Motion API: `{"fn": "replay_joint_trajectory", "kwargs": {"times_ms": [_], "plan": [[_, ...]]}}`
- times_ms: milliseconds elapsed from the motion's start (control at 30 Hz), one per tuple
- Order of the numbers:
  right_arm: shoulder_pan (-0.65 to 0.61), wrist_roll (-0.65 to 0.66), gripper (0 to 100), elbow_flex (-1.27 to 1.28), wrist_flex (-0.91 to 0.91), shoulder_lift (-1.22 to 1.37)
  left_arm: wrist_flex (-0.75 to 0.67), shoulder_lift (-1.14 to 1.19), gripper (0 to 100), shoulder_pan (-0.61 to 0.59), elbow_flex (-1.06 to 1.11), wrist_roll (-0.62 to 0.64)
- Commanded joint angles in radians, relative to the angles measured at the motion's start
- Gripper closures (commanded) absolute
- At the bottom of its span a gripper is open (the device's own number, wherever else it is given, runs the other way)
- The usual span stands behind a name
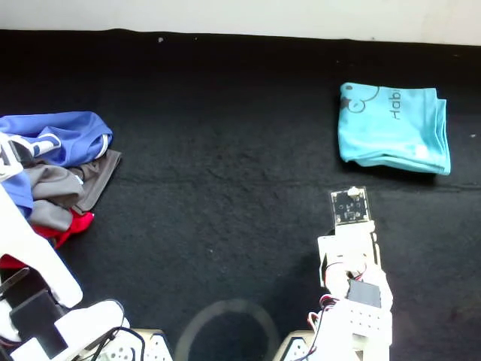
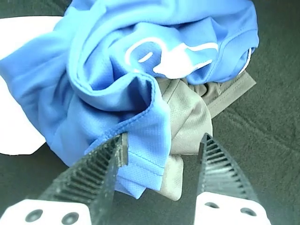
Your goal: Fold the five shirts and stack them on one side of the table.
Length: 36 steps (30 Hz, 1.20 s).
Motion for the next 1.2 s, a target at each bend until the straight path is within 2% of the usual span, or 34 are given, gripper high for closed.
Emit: {"fn": "replay_joint_trajectory", "kwargs": {"times_ms": [0,167,500,767,933,1067,1167], "plan": [[0.005,-0.012,89.6,0.079,-0.012,-0.015,-0.015,-0.051,76,-0.008,-0.028,-0.029],[0.005,-0.012,89.6,0.079,-0.012,-0.015,0.055,-0.065,76,-0.007,-0.084,-0.031],[0.005,-0.012,89.6,0.079,-0.012,-0.015,0.054,-0.021,76,-0.036,-0.012,-0.1],[0.005,-0.012,89.6,0.079,-0.012,-0.015,0.011,0.091,76,0.044,0.048,-0.095],[0.005,-0.012,89.6,0.079,-0.012,-0.015,-0.028,0.088,76,0.143,0.047,-0.002],[0.004,-0.012,89.6,0.079,-0.012,-0.015,-0.054,0.094,76,0.197,0.048,0.025],[0.004,-0.012,89.6,0.079,-0.012,-0.015,-0.072,0.097,84,0.197,0.056,0.021]]}}
